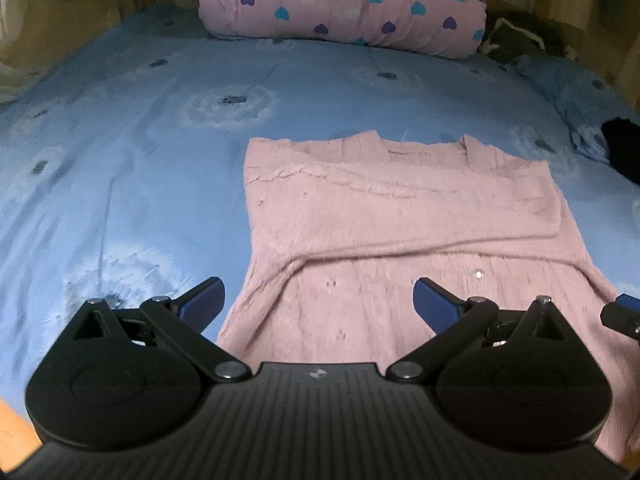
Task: Fold small clothes
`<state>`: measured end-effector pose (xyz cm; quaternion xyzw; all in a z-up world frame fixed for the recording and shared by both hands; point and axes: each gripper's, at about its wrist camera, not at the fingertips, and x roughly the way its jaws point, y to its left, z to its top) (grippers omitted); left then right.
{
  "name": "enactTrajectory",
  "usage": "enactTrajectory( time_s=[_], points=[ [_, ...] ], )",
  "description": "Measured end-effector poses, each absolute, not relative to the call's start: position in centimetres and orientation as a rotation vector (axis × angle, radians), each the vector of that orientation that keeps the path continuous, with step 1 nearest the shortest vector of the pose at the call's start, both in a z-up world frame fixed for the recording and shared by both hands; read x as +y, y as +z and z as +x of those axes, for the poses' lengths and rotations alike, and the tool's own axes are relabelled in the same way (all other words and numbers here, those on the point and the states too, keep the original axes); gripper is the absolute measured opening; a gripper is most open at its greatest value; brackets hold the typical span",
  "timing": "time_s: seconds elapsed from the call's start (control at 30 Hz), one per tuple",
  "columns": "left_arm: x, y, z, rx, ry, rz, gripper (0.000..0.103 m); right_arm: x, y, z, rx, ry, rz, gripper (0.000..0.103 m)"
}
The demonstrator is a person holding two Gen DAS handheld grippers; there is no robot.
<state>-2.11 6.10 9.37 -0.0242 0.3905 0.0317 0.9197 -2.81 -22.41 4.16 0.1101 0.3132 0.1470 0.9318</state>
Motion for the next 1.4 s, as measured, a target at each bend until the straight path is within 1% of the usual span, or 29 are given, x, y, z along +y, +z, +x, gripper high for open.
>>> enactTrajectory(
  time_s=[0.3,0.57,0.8,0.97,1.1,1.23,1.4],
  points=[
    [6.6,9.9,-7.0,0.799,0.085,0.008,0.102,-22.8,4.9,-6.6,0.638,0.289,0.181,0.055],
    [9.4,6.5,-7.7,0.868,0.111,-0.034,0.103,-24.1,4.1,-7.5,0.685,0.240,0.153,0.055],
    [11.0,3.3,-7.5,0.927,0.105,-0.020,0.103,-26.0,3.6,-7.5,0.681,0.160,0.120,0.055],
    [11.1,2.8,-7.8,0.911,0.069,0.011,0.103,-28.2,3.3,-7.3,0.684,0.097,0.101,0.055],
    [11.3,2.5,-7.4,0.923,0.052,0.015,0.103,-29.5,2.0,-6.5,0.747,0.074,0.110,0.055],
    [11.6,2.6,-7.4,0.923,0.028,-0.002,0.103,-29.9,0.3,-6.5,0.805,0.120,0.170,0.055],
    [11.9,3.2,-8.0,0.945,-0.119,-0.051,0.102,-29.6,-0.1,-6.6,0.803,0.193,0.231,0.056]
  ],
)
